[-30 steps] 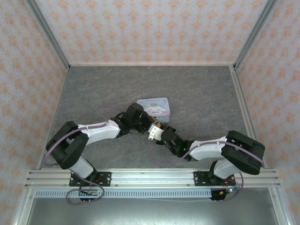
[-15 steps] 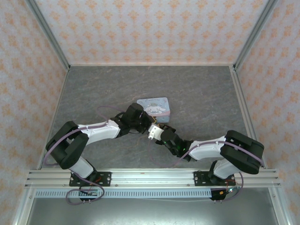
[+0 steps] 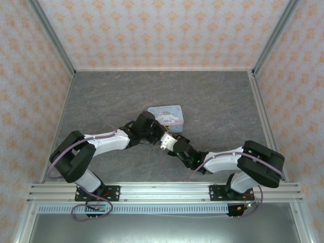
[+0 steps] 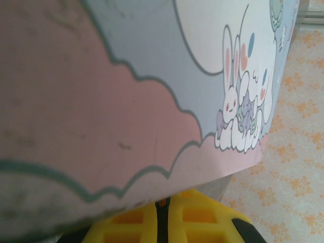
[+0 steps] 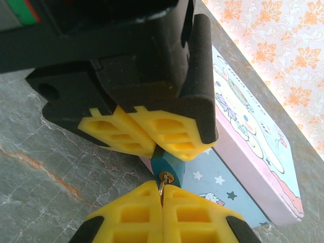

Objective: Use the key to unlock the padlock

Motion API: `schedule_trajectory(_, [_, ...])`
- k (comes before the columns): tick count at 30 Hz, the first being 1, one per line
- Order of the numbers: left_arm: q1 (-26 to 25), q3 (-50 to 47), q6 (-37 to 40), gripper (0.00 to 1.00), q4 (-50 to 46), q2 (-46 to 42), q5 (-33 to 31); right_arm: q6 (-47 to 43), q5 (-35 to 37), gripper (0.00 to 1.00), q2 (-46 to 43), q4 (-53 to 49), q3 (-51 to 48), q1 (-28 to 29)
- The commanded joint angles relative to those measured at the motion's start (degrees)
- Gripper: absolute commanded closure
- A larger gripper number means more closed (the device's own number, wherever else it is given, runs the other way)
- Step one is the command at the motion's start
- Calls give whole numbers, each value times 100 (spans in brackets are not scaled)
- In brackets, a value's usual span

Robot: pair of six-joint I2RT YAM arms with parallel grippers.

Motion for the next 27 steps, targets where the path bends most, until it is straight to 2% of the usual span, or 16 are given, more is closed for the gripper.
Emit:
schedule_trajectory(1, [-61, 77, -8, 100, 23, 40, 112, 421, 94, 100, 0, 8, 186, -6])
schedule_trajectory(12, [-100, 111, -28, 100, 47, 92, 128, 1486, -494, 100, -145, -264, 278, -161])
schedule_trajectory(20, [-125, 108, -41, 100, 90, 134, 112, 1988, -648, 100, -124, -411, 295, -271])
schedule_trajectory(27, [-146, 86, -49, 100, 159, 202, 101, 2875, -893, 100, -38, -396, 300, -389])
